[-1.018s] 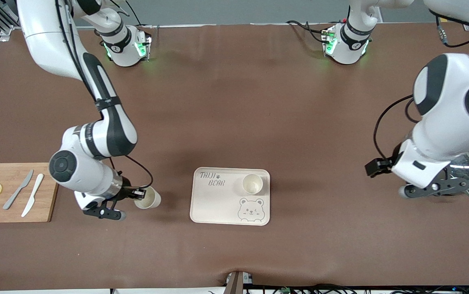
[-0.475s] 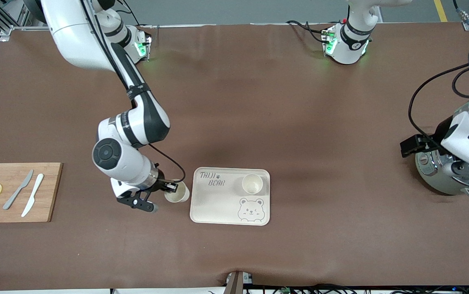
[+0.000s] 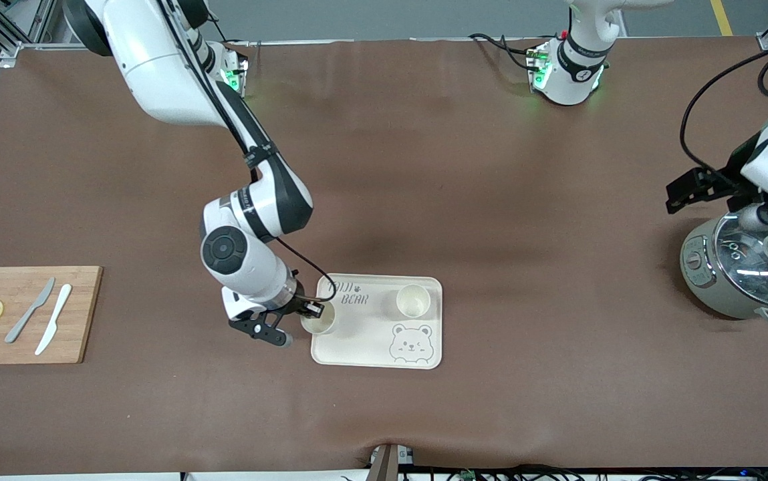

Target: Place white IKEA cup upright on tray with both arms

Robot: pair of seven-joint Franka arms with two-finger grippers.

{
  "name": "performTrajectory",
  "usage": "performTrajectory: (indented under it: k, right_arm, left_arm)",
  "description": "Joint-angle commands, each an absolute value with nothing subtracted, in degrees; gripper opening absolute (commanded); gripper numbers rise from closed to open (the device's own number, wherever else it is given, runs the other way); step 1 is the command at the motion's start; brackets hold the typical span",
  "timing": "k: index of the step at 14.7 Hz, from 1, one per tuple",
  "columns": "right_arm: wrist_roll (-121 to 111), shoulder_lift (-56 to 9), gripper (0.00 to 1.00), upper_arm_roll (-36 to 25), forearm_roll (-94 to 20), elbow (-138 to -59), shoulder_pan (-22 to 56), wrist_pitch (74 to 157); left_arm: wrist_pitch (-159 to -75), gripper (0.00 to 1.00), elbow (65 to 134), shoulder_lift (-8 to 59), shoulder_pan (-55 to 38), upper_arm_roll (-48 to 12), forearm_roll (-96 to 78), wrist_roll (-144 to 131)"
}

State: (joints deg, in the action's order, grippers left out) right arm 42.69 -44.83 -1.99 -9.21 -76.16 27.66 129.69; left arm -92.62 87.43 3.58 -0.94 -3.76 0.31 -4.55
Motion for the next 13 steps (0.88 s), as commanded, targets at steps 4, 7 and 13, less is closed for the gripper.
performTrajectory:
  k: [4,7,13]
  right_arm:
    - [48.4,-49.7,0.0,-2.9,-7.6,-73.7,31.1,134.6]
    - [49.7,-50.7,0.0,-2.9,-6.9,-73.7,31.9,136.4]
    - [49.9,-51.0,0.38,-2.9,-6.8,-73.7,31.8,136.4]
  left_arm:
    - [-93.7,1.0,89.4,-2.0,2.3,-4.3,-2.9,-1.9]
    - [-93.7,1.0,87.9,-1.6,2.3,-4.2,-2.3,-2.0]
    - [-88.1,1.0,83.8,1.0,2.2,-4.0,-2.0,2.1]
